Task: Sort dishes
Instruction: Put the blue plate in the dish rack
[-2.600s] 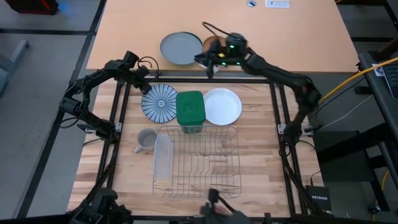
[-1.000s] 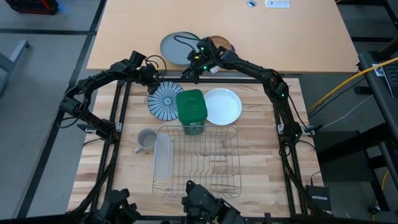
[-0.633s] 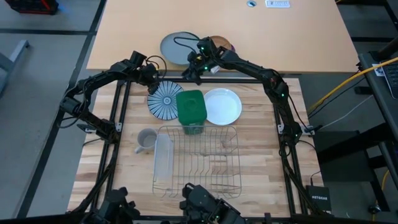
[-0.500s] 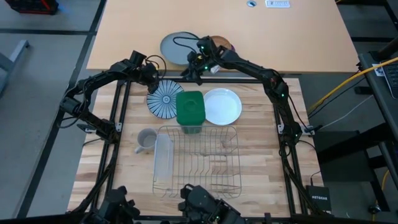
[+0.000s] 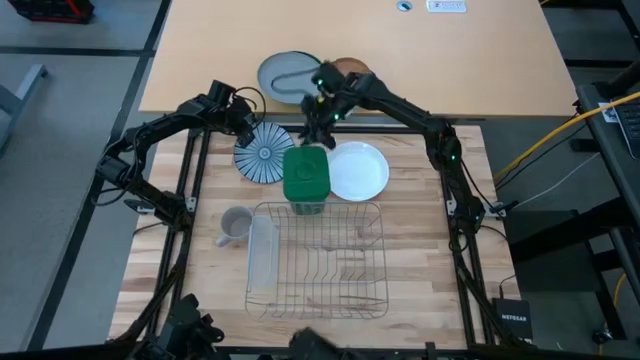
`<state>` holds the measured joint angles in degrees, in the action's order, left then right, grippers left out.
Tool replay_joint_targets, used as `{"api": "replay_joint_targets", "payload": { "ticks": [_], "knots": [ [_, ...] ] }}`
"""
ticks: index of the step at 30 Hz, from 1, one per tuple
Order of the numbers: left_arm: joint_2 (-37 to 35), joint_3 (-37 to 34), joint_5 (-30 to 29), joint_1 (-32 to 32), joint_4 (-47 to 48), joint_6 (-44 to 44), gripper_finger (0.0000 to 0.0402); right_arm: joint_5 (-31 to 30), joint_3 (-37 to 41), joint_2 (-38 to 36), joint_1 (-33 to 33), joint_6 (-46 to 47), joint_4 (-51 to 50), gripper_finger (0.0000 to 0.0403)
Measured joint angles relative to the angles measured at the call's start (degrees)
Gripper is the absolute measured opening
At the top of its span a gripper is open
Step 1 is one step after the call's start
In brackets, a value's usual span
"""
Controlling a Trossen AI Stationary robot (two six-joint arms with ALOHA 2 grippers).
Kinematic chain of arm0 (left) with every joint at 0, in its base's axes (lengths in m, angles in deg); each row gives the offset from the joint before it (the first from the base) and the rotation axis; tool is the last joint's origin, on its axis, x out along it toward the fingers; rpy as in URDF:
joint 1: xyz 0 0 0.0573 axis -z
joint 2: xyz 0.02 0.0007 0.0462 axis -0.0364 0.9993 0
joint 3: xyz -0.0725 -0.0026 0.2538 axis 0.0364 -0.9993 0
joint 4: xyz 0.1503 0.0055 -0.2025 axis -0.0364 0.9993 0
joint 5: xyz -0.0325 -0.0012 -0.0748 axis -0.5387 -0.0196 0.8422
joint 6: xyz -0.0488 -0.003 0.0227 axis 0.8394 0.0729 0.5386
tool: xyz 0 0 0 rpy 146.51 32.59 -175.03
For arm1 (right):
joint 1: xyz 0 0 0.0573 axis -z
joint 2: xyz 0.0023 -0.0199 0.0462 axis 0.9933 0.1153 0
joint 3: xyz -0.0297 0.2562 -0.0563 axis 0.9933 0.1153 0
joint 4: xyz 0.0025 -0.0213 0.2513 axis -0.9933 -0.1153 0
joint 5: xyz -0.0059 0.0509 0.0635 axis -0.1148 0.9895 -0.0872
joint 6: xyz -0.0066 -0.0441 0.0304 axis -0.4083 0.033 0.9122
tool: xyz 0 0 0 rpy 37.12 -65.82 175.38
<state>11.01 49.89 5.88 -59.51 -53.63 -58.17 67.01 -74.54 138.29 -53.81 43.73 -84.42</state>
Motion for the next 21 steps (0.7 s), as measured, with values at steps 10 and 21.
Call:
{"api": "replay_joint_targets", "payload": {
  "ticks": [10,21],
  "knots": [
    [0.00,0.00,-0.60,-0.01,0.11,-1.10,0.0000,-14.09,0.12,-0.02,-10.24,-4.29,-9.91,0.0166],
    [0.00,0.00,-0.58,-0.01,0.31,-1.28,0.0000,-22.93,0.16,0.25,-15.85,-4.43,-12.52,0.0165]
  ]
}}
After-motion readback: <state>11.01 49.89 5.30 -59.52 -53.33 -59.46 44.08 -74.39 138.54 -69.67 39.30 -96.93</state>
